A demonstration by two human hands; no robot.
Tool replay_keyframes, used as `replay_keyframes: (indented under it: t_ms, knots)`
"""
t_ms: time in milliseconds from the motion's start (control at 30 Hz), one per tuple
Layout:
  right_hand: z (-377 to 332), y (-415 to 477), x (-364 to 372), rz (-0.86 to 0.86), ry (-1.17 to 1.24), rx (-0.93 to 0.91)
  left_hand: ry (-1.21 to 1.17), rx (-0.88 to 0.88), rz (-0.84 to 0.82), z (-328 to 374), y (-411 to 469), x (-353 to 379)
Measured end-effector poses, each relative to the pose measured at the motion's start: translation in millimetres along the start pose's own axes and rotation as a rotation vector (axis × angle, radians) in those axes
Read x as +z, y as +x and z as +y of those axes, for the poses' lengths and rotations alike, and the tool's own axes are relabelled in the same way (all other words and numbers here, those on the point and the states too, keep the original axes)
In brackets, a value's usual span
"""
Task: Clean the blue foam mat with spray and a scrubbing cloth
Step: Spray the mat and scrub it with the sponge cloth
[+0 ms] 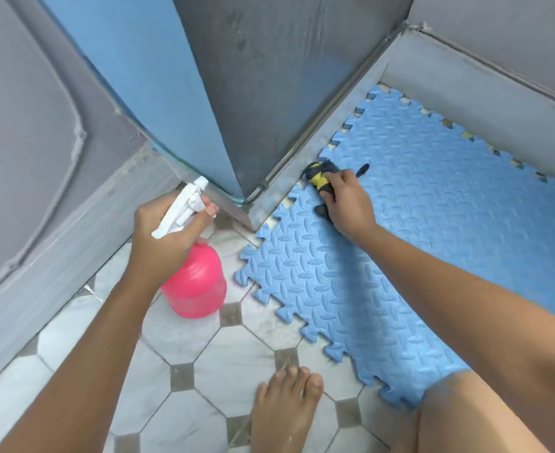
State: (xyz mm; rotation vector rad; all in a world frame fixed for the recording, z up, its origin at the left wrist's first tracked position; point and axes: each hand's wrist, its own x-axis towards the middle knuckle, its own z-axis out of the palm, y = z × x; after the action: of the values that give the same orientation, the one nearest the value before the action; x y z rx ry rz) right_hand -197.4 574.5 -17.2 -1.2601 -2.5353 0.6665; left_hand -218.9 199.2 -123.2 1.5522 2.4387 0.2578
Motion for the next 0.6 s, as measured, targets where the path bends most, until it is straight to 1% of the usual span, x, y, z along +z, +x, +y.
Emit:
replay_keyframes:
  t_ms: [33, 67, 100, 133, 167, 200, 233, 267, 300, 333, 367, 400, 433, 467, 500, 533, 567, 600]
  knots:
    - [-17, -16, 9, -0.045, 0.007, -0.07, -0.239, -0.057, -0.091, 30, 8, -51]
    - [-32, -34, 16, -0.088, 0.008, -0.14, -0.457, -0.175, -0.205, 19, 11, -47]
    - [-44, -52, 23, -0.134, 0.007, -0.213, -0.51, -0.272, -0.221, 24, 10, -45]
    - [-55, -71, 28, -0.187, 0.002, -0.29, -0.564, -0.228, -0.25, 28, 10, -54]
    - [-62, -86, 30, -0.253, -0.001, -0.371, -0.403, -0.206, -0.195, 28, 9, -62]
    - [-65, -99, 31, -0.325, -0.008, -0.45, -0.463, -0.183, -0.175, 25, 8, -59]
    - [-65, -107, 30, -0.394, -0.018, -0.526, -0.489, -0.152, -0.209, 21, 7, -55]
    - [-62, -109, 28, -0.447, -0.034, -0.591, -0.481, -0.141, -0.187, 19, 7, -54]
    - [-59, -104, 23, -0.475, -0.058, -0.63, -0.447, -0.136, -0.153, 37, -10, -39]
    - [-55, -96, 18, -0.485, -0.078, -0.633, -0.512, -0.11, -0.109, 36, -5, -46]
    - [-51, -86, 13, -0.48, -0.088, -0.602, -0.479, -0.034, 0.017, 17, 17, -71]
    - [-44, -74, 8, -0.457, -0.092, -0.537, -0.455, 0.005, 0.189, -14, 56, -120]
    - [-37, -63, 3, -0.408, -0.095, -0.452, -0.447, -0.019, 0.339, -50, 102, -182]
    - [-29, -51, -1, -0.346, -0.094, -0.348, -0.442, -0.091, 0.54, -80, 150, -242]
    - [-22, -42, -4, -0.282, -0.079, -0.236, -0.574, -0.134, 0.615, -100, 189, -283]
    - [-18, -35, -6, -0.224, -0.054, -0.124, -0.662, -0.286, 0.665, -111, 199, -296]
    - [-18, -32, -5, -0.179, -0.037, -0.034, -0.642, -0.392, 0.672, -117, 192, -301]
    - [-23, -31, -2, -0.155, -0.036, 0.027, -0.588, -0.382, 0.632, -119, 191, -302]
